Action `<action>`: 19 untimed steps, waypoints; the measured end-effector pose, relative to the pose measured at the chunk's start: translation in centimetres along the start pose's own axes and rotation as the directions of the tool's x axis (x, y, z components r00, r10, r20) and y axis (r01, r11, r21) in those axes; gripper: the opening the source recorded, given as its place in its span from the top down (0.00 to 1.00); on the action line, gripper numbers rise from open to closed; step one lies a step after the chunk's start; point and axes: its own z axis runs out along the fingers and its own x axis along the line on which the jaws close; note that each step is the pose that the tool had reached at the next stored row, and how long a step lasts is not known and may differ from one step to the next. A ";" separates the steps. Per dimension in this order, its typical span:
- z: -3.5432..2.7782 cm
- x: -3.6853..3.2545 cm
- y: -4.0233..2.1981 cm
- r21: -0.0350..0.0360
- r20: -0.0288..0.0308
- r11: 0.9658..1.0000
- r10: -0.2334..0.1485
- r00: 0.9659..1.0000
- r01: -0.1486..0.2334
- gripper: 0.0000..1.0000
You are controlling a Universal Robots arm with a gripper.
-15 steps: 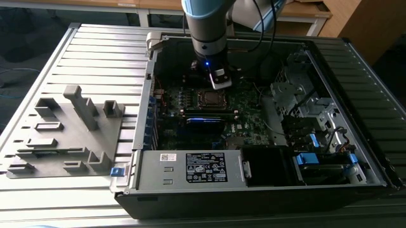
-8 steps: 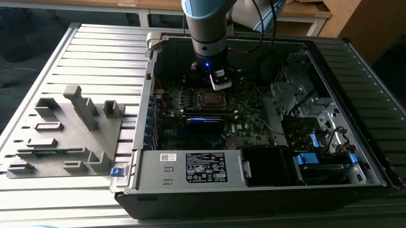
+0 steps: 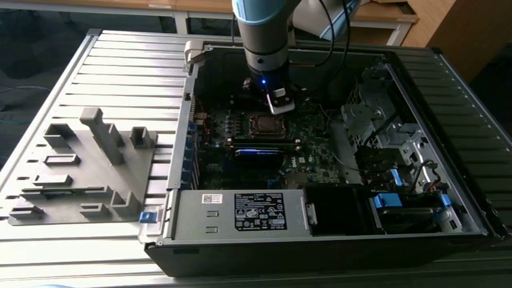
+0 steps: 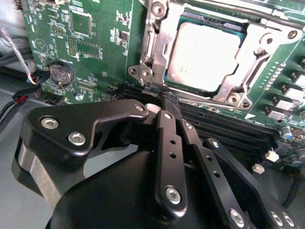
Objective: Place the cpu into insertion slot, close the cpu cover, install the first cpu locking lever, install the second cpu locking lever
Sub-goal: 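Install the first cpu locking lever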
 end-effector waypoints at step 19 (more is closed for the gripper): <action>-0.37 -0.20 0.16 0.008 0.004 1.000 0.003 1.000 -0.003 0.89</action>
